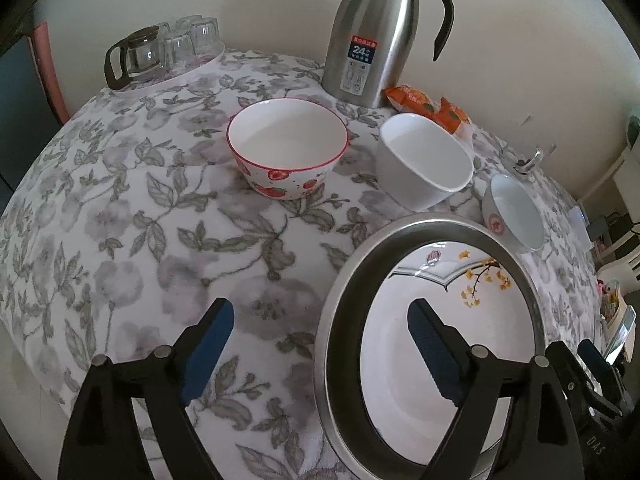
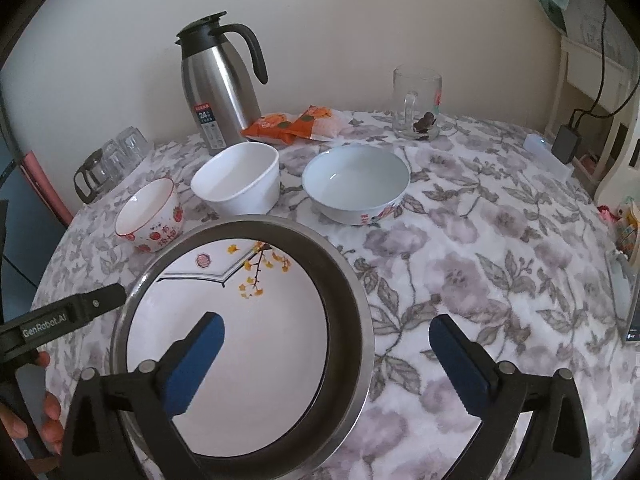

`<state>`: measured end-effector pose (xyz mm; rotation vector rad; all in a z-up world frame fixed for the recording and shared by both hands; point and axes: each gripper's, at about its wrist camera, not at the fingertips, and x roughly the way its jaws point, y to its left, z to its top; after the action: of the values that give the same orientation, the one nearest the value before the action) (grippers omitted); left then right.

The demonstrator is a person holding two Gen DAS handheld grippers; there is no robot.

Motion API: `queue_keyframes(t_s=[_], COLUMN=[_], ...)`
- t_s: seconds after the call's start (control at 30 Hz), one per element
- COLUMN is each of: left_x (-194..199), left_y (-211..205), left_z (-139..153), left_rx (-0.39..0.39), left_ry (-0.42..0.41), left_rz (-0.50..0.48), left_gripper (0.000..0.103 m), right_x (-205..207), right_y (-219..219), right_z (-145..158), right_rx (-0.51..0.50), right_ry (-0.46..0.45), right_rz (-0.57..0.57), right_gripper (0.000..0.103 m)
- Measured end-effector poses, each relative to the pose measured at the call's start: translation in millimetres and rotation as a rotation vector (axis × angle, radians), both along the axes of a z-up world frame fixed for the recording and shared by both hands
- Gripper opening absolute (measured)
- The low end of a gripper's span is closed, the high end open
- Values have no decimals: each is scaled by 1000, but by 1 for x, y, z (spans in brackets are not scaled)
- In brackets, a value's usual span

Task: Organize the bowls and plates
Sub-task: 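Move the right gripper up and over to the white square bowl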

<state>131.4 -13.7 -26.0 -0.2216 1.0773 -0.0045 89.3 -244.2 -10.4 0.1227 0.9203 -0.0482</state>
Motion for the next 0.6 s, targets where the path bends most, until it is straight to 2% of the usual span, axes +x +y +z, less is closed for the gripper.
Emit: queue_keyframes(t_s=[0.1,0.13,0.17,0.2,0.43,0.6], left_x=[0,0,1,1,5,16], left_y=[-1,-1,-1,-1,2,14], left_z=[2,3,4,5,20,29], left_rx=[13,14,13,10,13,-9], left_ry=[-20,-26,-33,-48,-138,-168], left_rz=[-3,-5,-6,-8,1,44], left_gripper=[89,92,101,103,103,103], right_x=[0,0,0,-1,-4,-1], right_y=[0,0,0,-1,-6,-8], right_z=[-1,-1,-1,0,10,15], right_rx=[-6,-11,-15,-15,4,38], right_ry=[5,3,-2,-10,-73,-86], right_rz=[-2,-5,-8,-13,-52,-58], right_gripper=[103,103,103,103,103,103])
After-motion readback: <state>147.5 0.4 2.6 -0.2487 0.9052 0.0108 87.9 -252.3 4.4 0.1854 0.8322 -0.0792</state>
